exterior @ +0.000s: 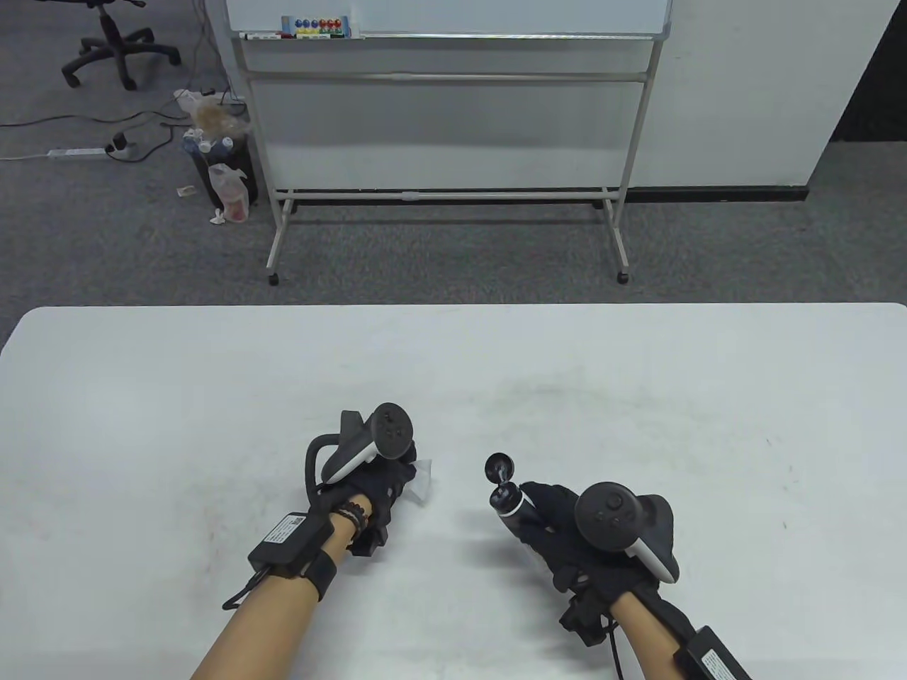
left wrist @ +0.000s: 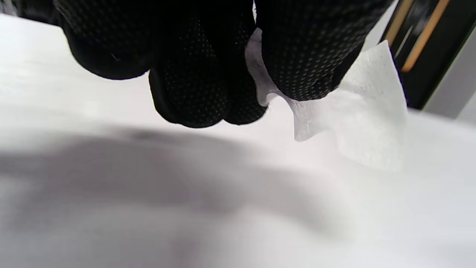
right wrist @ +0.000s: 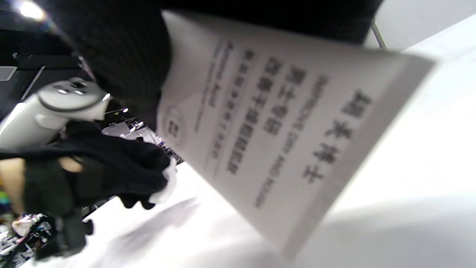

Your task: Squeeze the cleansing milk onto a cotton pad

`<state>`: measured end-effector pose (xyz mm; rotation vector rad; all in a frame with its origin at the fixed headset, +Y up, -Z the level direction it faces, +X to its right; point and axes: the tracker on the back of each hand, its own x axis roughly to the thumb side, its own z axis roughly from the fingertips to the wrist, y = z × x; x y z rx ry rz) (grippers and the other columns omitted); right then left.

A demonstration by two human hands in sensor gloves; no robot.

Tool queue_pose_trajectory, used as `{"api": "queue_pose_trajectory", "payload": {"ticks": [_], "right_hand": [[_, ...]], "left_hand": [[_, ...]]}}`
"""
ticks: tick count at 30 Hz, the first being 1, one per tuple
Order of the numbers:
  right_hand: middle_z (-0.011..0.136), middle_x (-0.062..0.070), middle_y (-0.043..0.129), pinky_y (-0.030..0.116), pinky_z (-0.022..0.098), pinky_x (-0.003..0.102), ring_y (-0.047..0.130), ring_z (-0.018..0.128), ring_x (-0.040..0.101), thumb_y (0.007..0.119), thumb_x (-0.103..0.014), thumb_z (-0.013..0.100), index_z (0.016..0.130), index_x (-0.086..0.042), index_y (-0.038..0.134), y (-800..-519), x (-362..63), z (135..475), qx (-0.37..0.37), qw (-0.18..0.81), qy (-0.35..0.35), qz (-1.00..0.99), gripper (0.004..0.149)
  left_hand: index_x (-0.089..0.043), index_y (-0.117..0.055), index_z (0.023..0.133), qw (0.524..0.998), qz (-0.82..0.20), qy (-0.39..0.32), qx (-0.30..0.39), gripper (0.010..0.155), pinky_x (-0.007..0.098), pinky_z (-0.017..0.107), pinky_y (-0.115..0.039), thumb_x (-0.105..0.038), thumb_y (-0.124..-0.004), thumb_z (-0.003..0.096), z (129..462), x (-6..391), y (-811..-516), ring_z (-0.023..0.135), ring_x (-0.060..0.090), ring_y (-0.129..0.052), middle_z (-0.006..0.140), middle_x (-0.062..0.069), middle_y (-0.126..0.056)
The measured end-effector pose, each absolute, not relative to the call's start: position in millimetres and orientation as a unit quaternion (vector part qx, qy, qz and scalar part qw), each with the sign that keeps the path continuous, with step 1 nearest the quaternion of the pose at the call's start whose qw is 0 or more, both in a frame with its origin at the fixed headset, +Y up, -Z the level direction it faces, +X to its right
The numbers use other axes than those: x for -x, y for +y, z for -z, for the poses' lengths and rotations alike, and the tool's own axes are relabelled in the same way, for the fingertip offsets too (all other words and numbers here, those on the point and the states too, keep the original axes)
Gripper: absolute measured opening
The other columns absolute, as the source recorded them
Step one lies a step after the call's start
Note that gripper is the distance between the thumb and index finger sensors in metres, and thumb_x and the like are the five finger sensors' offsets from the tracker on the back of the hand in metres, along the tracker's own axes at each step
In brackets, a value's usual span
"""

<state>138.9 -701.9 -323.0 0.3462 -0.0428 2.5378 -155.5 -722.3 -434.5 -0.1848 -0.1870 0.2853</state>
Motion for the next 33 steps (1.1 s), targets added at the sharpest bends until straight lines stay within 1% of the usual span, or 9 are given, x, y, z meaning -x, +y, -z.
{"api": "queue_pose_trajectory", "payload": {"ticks": [3,6,9,13,19,23,29,31,33], "right_hand": [[0.083,0.000,0.089,0.083,0.050,0.043,0.099,0.061,0.020,0.084,-0.044,0.040,0.097,-0.025,0.073,-697.7,-128.6,316.2,-0.143,0.255,-0.036,-0.956,0.062],[0.083,-0.001,0.090,0.082,0.052,0.044,0.099,0.063,0.020,0.085,-0.044,0.039,0.096,-0.025,0.075,-691.9,-116.0,306.0,-0.141,0.185,-0.070,-0.970,0.061],[0.082,-0.002,0.091,0.082,0.053,0.044,0.098,0.065,0.020,0.085,-0.044,0.039,0.095,-0.027,0.076,-687.5,-103.4,296.6,-0.163,0.152,-0.106,-0.969,0.060],[0.080,-0.002,0.092,0.082,0.053,0.044,0.099,0.062,0.019,0.086,-0.044,0.038,0.093,-0.027,0.079,-683.5,-87.9,284.1,-0.198,0.139,-0.135,-0.961,0.058],[0.078,-0.003,0.092,0.081,0.053,0.043,0.097,0.061,0.019,0.086,-0.044,0.037,0.091,-0.029,0.080,-683.0,-64.5,267.4,-0.236,0.075,-0.174,-0.953,0.056],[0.078,-0.003,0.092,0.081,0.053,0.043,0.097,0.061,0.019,0.086,-0.044,0.037,0.090,-0.029,0.081,-686.1,-58.3,264.5,-0.240,0.049,-0.174,-0.954,0.055],[0.076,-0.003,0.093,0.081,0.053,0.043,0.097,0.059,0.019,0.087,-0.044,0.037,0.088,-0.029,0.083,-693.3,-57.8,268.8,-0.241,0.021,-0.157,-0.958,0.054],[0.075,-0.003,0.094,0.081,0.052,0.043,0.097,0.059,0.019,0.087,-0.043,0.037,0.088,-0.029,0.084,-694.6,-57.5,269.7,-0.242,0.019,-0.153,-0.958,0.053],[0.075,-0.003,0.094,0.081,0.052,0.043,0.098,0.058,0.019,0.088,-0.043,0.036,0.087,-0.028,0.084,-695.3,-57.1,269.9,-0.242,0.014,-0.151,-0.958,0.053]], "left_hand": [[-0.024,-0.085,0.083,0.965,-0.228,-0.104,0.077,0.042,0.040,0.040,-0.092,-0.035,-0.089,0.0426,406.9,162.9,-708.3,0.054,0.020,-0.108,0.067,0.003,-0.105],[-0.020,-0.082,0.091,0.956,-0.263,-0.104,0.077,0.050,0.041,0.042,-0.092,-0.034,-0.088,0.0437,376.8,167.4,-702.7,0.056,0.020,-0.107,0.068,0.003,-0.103],[-0.024,-0.090,0.084,0.963,-0.243,-0.093,0.066,0.041,0.039,0.041,-0.092,-0.036,-0.086,0.0449,349.5,169.8,-701.1,0.055,0.020,-0.107,0.068,0.003,-0.102],[-0.022,-0.091,0.080,0.962,-0.258,-0.075,0.053,0.041,0.038,0.037,-0.092,-0.040,-0.087,0.0447,324.9,173.4,-707.8,0.050,0.018,-0.108,0.063,0.002,-0.104],[-0.020,-0.093,0.077,0.951,-0.290,-0.080,0.063,0.040,0.038,0.037,-0.093,-0.043,-0.088,0.0442,313.6,173.3,-716.9,0.046,0.016,-0.108,0.058,0.000,-0.105],[-0.019,-0.092,0.077,0.934,-0.337,-0.086,0.084,0.041,0.039,0.038,-0.093,-0.043,-0.088,0.0444,308.7,173.7,-718.6,0.047,0.016,-0.108,0.058,0.000,-0.104],[-0.019,-0.091,0.081,0.885,-0.431,-0.098,0.145,0.041,0.043,0.044,-0.092,-0.040,-0.086,0.0456,312.7,179.9,-729.2,0.053,0.018,-0.108,0.064,0.001,-0.104],[-0.019,-0.090,0.082,0.868,-0.456,-0.118,0.156,0.041,0.044,0.046,-0.091,-0.038,-0.086,0.0461,314.5,178.2,-732.3,0.054,0.019,-0.107,0.066,0.001,-0.104],[-0.018,-0.089,0.083,0.867,-0.458,-0.125,0.152,0.041,0.045,0.047,-0.091,-0.037,-0.086,0.0462,313.6,175.9,-731.8,0.056,0.020,-0.107,0.067,0.002,-0.103]]}}
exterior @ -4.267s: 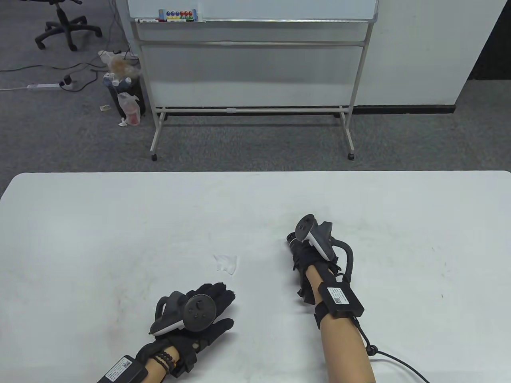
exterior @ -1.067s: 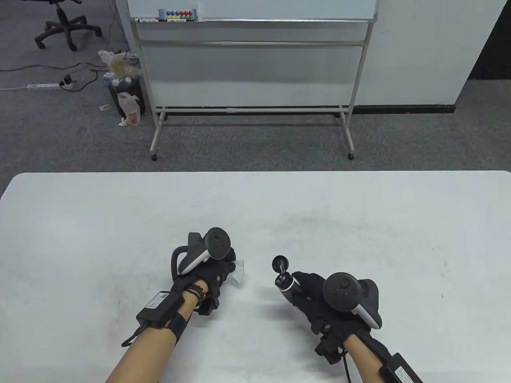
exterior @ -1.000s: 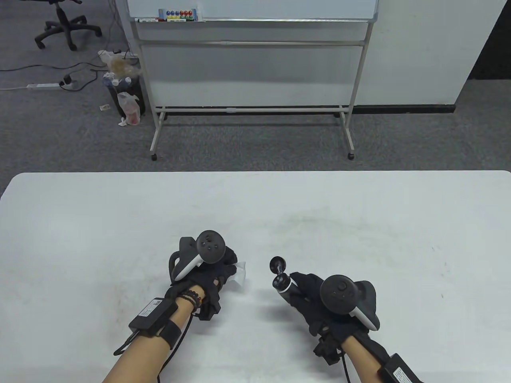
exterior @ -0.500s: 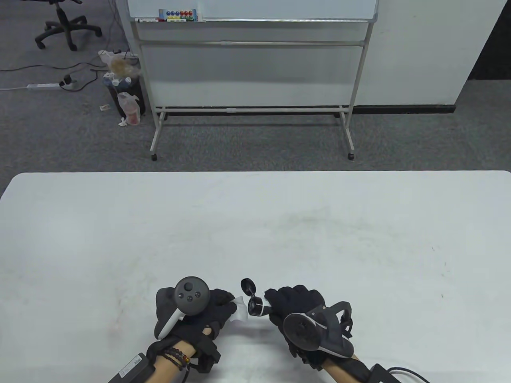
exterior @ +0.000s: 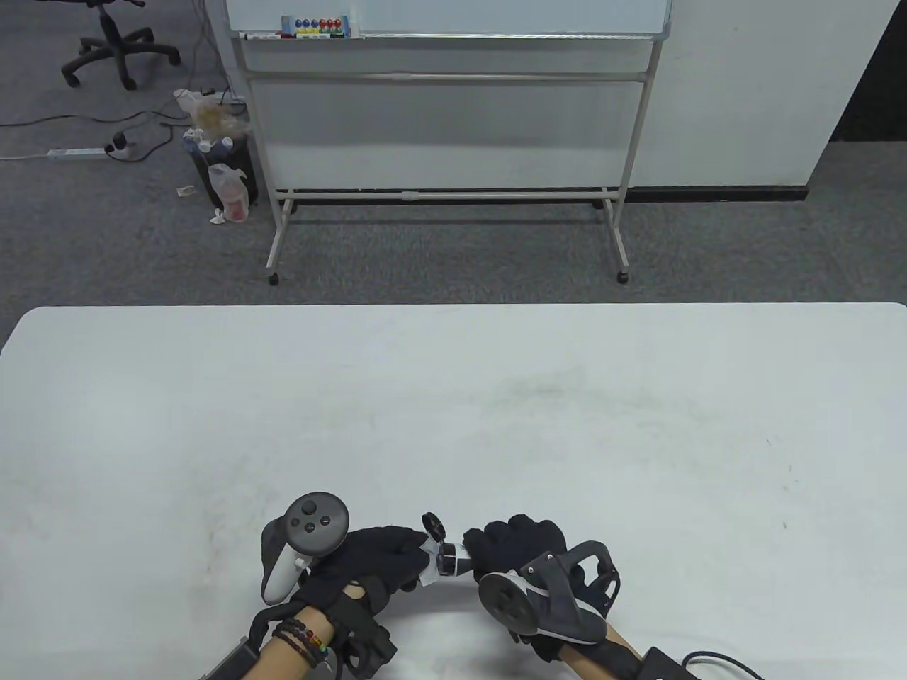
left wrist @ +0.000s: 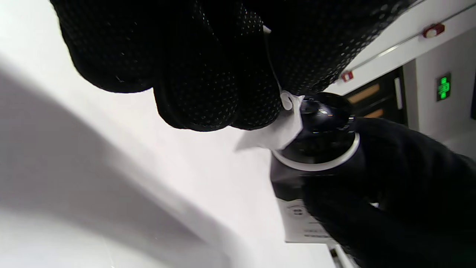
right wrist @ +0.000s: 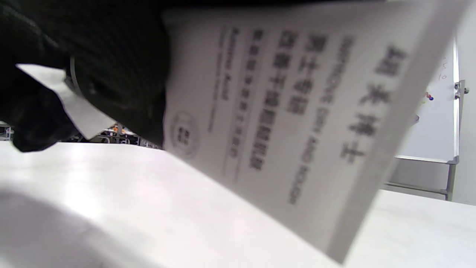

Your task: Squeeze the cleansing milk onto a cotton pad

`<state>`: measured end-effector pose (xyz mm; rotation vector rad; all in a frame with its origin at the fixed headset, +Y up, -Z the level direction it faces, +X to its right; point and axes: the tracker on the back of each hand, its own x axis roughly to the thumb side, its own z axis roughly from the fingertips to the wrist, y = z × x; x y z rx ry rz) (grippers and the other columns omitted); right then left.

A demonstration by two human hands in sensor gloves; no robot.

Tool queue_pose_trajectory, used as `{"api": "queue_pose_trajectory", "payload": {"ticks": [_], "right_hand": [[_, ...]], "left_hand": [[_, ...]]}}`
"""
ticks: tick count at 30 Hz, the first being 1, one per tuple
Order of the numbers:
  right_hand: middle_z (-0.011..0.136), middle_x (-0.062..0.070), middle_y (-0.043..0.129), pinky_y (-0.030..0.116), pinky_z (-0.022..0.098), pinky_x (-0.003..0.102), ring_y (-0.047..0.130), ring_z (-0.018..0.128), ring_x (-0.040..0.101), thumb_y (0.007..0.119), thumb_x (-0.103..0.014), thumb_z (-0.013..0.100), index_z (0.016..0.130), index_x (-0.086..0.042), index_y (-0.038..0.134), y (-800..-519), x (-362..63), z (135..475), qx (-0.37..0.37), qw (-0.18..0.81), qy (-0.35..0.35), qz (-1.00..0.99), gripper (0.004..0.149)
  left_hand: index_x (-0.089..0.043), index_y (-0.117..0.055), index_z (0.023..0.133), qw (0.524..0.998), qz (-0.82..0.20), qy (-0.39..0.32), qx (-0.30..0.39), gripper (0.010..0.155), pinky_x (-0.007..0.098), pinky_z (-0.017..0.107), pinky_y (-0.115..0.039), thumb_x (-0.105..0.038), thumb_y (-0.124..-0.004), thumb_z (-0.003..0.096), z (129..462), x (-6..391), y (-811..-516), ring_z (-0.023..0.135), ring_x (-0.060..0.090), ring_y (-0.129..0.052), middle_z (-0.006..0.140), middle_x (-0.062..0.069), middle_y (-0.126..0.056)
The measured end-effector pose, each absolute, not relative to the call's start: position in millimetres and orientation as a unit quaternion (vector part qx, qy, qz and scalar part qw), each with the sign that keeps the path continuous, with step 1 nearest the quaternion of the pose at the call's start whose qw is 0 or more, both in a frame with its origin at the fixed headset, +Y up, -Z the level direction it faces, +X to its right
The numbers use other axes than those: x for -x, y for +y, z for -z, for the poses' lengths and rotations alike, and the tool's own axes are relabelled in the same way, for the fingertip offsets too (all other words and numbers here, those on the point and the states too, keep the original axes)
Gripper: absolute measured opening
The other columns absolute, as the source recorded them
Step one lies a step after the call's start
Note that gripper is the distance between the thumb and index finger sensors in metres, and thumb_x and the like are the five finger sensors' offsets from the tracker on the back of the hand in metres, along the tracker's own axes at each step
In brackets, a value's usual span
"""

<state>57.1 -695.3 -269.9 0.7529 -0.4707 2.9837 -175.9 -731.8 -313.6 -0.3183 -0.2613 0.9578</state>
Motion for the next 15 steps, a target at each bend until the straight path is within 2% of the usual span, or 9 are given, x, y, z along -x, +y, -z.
{"api": "queue_pose_trajectory", "payload": {"ticks": [15], "right_hand": [[0.072,-0.003,0.095,0.082,0.051,0.042,0.099,0.056,0.018,0.088,-0.041,0.036,0.084,-0.027,0.087,-697.9,-65.1,277.1,-0.232,0.050,-0.125,-0.963,0.050]], "left_hand": [[-0.022,-0.088,0.085,0.909,-0.377,-0.167,0.057,0.041,0.050,0.052,-0.087,-0.033,-0.085,0.0461,299.3,162.7,-718.8,0.062,0.022,-0.105,0.073,0.003,-0.101]]}}
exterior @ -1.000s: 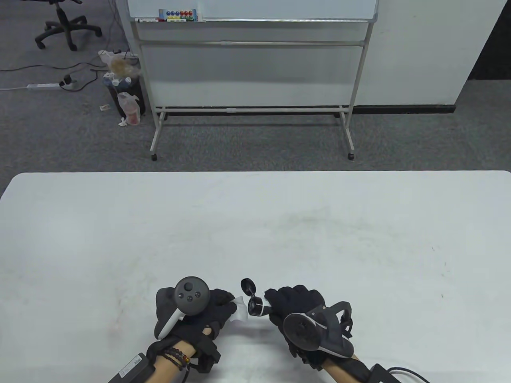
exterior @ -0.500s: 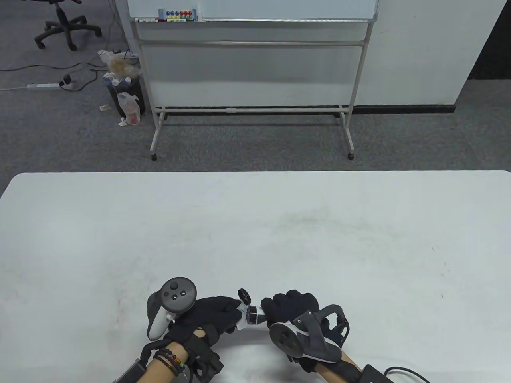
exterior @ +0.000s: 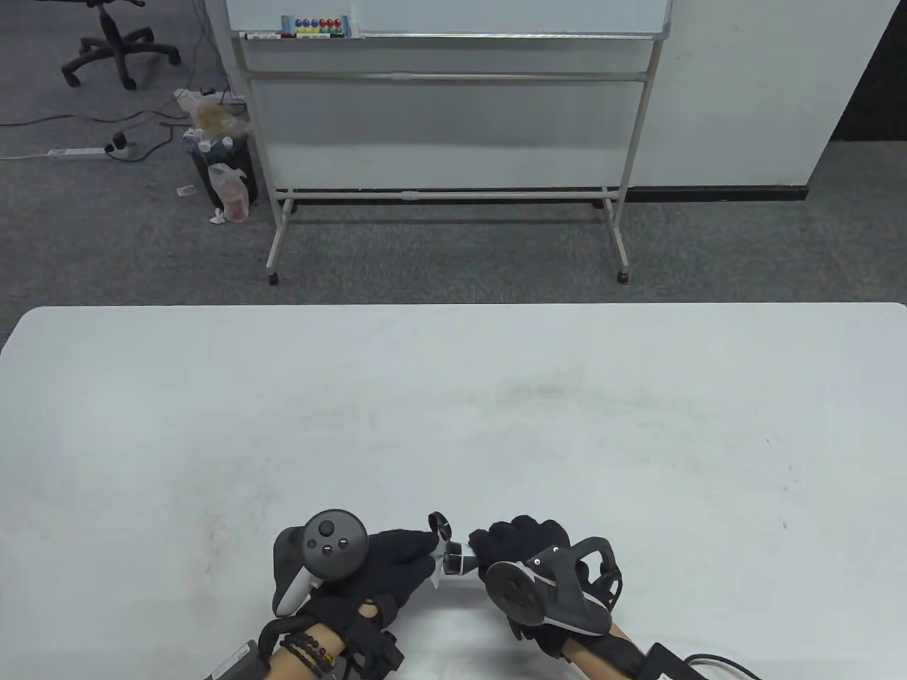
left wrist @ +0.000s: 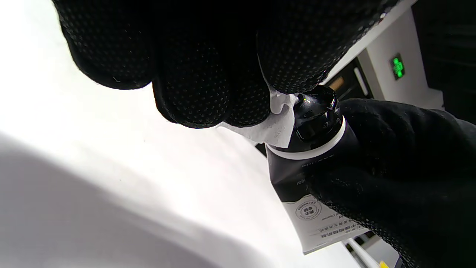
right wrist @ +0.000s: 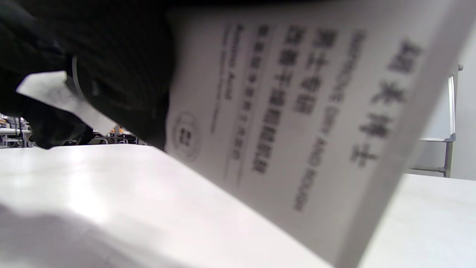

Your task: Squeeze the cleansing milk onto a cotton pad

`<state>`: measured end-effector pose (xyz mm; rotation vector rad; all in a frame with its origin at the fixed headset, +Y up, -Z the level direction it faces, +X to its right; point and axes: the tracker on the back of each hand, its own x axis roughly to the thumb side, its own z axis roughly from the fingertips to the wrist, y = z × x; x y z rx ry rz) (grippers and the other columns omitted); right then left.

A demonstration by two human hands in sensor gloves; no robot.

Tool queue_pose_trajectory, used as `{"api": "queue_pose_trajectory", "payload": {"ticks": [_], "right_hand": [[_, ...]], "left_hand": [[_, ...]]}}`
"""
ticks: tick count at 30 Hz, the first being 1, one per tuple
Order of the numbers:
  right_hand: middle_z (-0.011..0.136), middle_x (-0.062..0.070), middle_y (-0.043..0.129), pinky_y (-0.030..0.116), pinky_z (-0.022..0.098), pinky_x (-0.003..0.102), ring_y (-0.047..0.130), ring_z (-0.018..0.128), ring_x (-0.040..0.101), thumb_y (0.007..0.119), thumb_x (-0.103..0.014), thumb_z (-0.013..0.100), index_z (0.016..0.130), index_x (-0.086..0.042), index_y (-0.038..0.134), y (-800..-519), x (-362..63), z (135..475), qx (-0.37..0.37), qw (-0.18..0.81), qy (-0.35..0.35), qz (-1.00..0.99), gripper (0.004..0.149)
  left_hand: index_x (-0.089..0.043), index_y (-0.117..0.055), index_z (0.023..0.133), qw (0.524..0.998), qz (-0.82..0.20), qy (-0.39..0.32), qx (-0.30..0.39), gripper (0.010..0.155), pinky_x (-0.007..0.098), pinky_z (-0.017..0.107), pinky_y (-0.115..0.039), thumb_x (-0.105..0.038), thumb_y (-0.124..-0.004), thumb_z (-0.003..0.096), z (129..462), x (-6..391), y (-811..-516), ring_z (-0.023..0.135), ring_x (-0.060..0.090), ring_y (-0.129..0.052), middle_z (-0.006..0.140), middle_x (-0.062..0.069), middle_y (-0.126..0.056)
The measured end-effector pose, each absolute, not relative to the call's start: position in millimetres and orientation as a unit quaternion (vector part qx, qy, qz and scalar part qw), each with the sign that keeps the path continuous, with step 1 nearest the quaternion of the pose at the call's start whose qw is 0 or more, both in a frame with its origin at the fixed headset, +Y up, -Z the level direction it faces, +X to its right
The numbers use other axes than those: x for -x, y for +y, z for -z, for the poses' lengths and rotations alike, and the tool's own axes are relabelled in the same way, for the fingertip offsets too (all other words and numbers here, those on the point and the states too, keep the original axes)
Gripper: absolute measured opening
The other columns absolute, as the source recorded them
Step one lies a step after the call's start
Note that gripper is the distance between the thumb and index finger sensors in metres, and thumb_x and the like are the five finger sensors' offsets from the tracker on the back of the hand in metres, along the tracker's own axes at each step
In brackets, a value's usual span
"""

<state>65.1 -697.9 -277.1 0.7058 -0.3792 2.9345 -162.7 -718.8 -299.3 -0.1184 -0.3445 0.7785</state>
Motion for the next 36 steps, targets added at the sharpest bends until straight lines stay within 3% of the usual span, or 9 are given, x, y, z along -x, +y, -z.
{"api": "queue_pose_trajectory", "payload": {"ticks": [11,16,22,25,28,31,36], "right_hand": [[0.071,-0.003,0.096,0.083,0.050,0.041,0.100,0.054,0.017,0.088,-0.042,0.036,0.084,-0.026,0.087,-699.9,-72.8,283.6,-0.206,0.097,-0.097,-0.969,0.050],[0.070,-0.004,0.099,0.085,0.049,0.039,0.104,0.053,0.016,0.090,-0.044,0.035,0.083,-0.027,0.088,-704.6,-84.7,293.6,-0.175,0.168,-0.072,-0.968,0.051],[0.079,-0.004,0.092,0.094,0.046,0.038,0.111,0.063,0.015,0.100,-0.039,0.031,0.083,-0.033,0.081,-710.6,-104.3,305.7,-0.123,0.283,-0.019,-0.951,0.056],[0.082,-0.002,0.088,0.097,0.042,0.036,0.112,0.063,0.016,0.102,-0.036,0.031,0.086,-0.036,0.078,-714.7,-110.1,310.2,-0.116,0.364,0.009,-0.924,0.060],[0.081,-0.006,0.086,0.096,0.043,0.036,0.111,0.063,0.016,0.101,-0.034,0.032,0.100,-0.045,0.056,-716.5,-111.8,311.5,-0.123,0.402,0.030,-0.907,0.082],[0.081,-0.009,0.085,0.095,0.044,0.035,0.110,0.064,0.015,0.100,-0.034,0.033,0.101,-0.054,0.030,-717.2,-110.9,312.0,-0.137,0.405,0.039,-0.903,0.100],[0.084,-0.005,0.084,0.097,0.036,0.033,0.113,0.055,0.019,0.096,-0.032,0.036,0.095,-0.063,0.026,-716.1,-109.8,309.9,-0.145,0.415,0.027,-0.898,0.097]], "left_hand": [[-0.020,-0.088,0.084,0.929,-0.267,-0.244,-0.079,0.041,0.053,0.055,-0.085,-0.032,-0.087,0.0455,281.1,147.3,-701.0,0.062,0.024,-0.104,0.073,0.004,-0.101],[-0.025,-0.089,0.083,0.924,-0.263,-0.258,-0.098,0.038,0.054,0.057,-0.083,-0.031,-0.085,0.0460,276.9,146.2,-694.8,0.066,0.024,-0.102,0.076,0.003,-0.100],[-0.026,-0.087,0.085,0.887,-0.417,-0.198,-0.018,0.039,0.052,0.058,-0.082,-0.033,-0.081,0.0470,296.8,169.2,-704.9,0.070,0.023,-0.098,0.079,0.001,-0.096],[-0.025,-0.087,0.085,0.852,-0.477,-0.211,0.029,0.039,0.052,0.056,-0.083,-0.032,-0.081,0.0471,308.8,177.8,-712.4,0.067,0.023,-0.100,0.077,0.003,-0.098],[-0.026,-0.087,0.085,0.840,-0.497,-0.210,0.052,0.039,0.052,0.056,-0.084,-0.032,-0.081,0.0470,316.9,184.2,-718.3,0.066,0.022,-0.101,0.077,0.002,-0.099],[-0.027,-0.087,0.085,0.827,-0.514,-0.214,0.081,0.039,0.052,0.056,-0.084,-0.031,-0.081,0.0471,324.2,188.3,-725.0,0.067,0.022,-0.101,0.077,0.002,-0.099],[-0.026,-0.087,0.086,0.817,-0.523,-0.215,0.115,0.039,0.053,0.056,-0.084,-0.029,-0.082,0.0472,331.6,190.8,-734.5,0.066,0.023,-0.102,0.077,0.003,-0.100]]}}
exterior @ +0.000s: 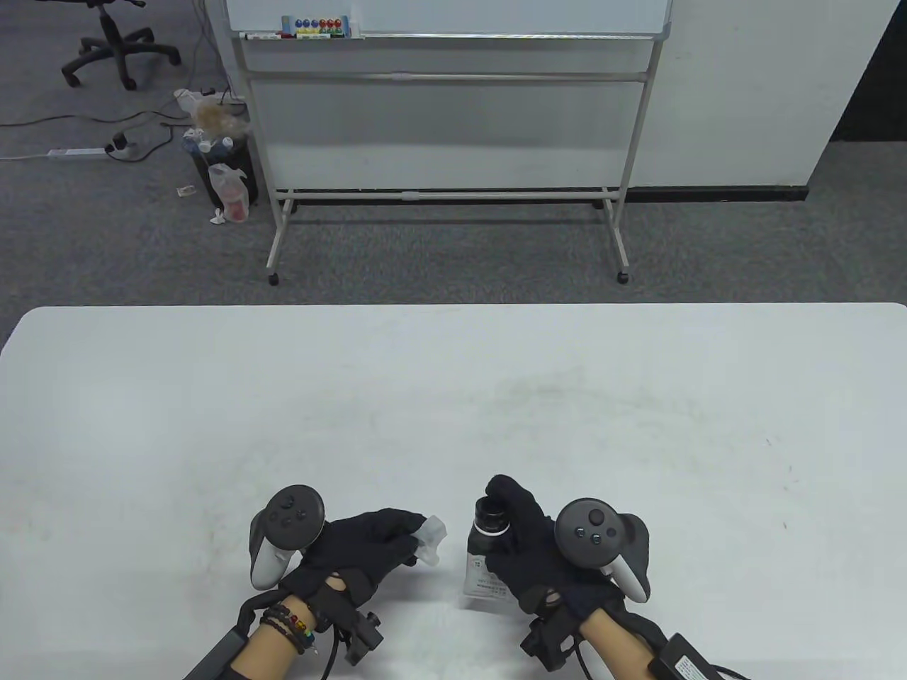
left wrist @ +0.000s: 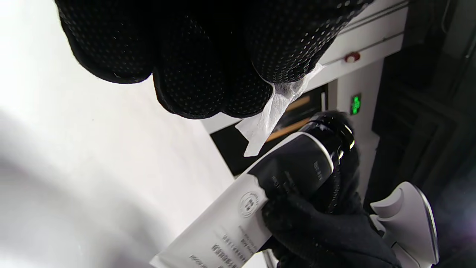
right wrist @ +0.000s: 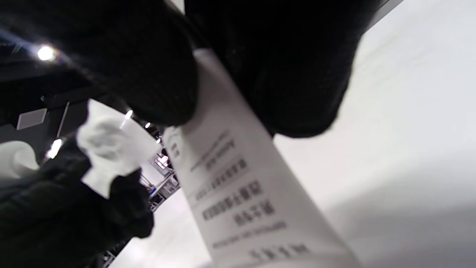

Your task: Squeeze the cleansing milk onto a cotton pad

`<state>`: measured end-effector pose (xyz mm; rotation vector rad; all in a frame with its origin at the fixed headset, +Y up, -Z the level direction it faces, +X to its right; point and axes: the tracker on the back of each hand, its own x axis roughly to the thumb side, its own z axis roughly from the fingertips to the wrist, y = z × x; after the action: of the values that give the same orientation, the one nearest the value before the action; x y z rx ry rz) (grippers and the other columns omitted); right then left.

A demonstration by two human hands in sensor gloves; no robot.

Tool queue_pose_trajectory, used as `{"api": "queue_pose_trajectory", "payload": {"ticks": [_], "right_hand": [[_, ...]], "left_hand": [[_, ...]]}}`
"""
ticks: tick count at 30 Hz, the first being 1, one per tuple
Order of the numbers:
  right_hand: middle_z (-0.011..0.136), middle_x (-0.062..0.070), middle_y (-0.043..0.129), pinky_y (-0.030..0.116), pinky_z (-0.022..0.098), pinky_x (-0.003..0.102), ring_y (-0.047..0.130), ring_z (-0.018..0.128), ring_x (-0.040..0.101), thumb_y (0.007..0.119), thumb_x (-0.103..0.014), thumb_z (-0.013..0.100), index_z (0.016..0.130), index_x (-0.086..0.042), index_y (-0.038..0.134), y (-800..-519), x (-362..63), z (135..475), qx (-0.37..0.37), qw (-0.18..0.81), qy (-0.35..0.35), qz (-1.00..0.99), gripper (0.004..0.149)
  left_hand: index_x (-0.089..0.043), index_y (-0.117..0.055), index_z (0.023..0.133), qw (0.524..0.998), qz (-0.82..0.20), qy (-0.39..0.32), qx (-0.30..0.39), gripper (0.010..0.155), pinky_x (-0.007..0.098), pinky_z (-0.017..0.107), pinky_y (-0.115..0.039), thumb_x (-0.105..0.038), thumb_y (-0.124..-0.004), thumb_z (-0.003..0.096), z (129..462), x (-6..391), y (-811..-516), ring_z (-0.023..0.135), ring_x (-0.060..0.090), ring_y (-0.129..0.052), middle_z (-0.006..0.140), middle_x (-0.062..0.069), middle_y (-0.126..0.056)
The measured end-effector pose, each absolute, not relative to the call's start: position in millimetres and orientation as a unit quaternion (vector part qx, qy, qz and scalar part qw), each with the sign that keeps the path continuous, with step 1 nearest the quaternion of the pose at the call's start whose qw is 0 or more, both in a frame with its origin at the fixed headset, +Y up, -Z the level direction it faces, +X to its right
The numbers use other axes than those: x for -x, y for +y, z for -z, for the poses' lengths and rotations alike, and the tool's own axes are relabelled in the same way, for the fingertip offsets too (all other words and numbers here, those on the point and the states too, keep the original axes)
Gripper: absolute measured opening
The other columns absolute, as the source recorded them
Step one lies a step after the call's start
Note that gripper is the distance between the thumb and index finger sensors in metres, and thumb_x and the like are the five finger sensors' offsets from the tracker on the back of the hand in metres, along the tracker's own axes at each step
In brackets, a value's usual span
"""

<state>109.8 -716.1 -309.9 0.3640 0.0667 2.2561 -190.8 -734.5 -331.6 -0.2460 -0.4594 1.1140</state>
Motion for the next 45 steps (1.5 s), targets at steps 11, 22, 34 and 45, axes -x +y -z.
{"api": "queue_pose_trajectory", "payload": {"ticks": [11,22,34,45], "right_hand": [[0.081,0.006,0.091,0.099,0.027,0.036,0.117,0.044,0.023,0.084,-0.038,0.040,0.089,-0.056,0.056,-714.6,-112.0,307.7,-0.122,0.413,-0.030,-0.902,0.059],[0.080,0.006,0.091,0.098,0.030,0.035,0.115,0.046,0.022,0.085,-0.041,0.040,0.093,-0.052,0.055,-728.3,-111.0,314.0,-0.128,0.413,0.035,-0.901,0.063],[0.081,0.005,0.090,0.097,0.033,0.036,0.114,0.049,0.021,0.086,-0.042,0.039,0.095,-0.051,0.054,-734.2,-113.5,317.6,-0.121,0.402,0.039,-0.907,0.065],[0.082,0.005,0.092,0.096,0.036,0.035,0.113,0.053,0.020,0.097,-0.038,0.034,0.099,-0.043,0.053,-751.8,-104.1,334.0,-0.062,0.383,0.093,-0.917,0.078]], "left_hand": [[-0.025,-0.086,0.088,0.856,-0.428,-0.213,0.195,0.041,0.051,0.055,-0.086,-0.028,-0.083,0.0467,337.7,160.5,-756.7,0.066,0.022,-0.105,0.077,0.002,-0.103],[-0.019,-0.076,0.097,0.923,-0.273,-0.170,0.214,0.049,0.049,0.056,-0.085,-0.021,-0.077,0.0481,341.2,161.5,-766.6,0.071,0.025,-0.102,0.090,0.009,-0.095],[-0.025,-0.080,0.094,0.986,-0.040,-0.128,0.102,0.048,0.045,0.052,-0.086,-0.035,-0.083,0.0474,341.5,167.4,-757.8,0.071,0.023,-0.099,0.090,0.007,-0.092],[-0.024,-0.065,0.106,0.985,0.024,-0.127,0.116,0.062,0.061,0.069,-0.069,-0.043,-0.078,0.0486,343.3,180.1,-751.7,0.100,0.039,-0.075,0.113,0.014,-0.067]]}}
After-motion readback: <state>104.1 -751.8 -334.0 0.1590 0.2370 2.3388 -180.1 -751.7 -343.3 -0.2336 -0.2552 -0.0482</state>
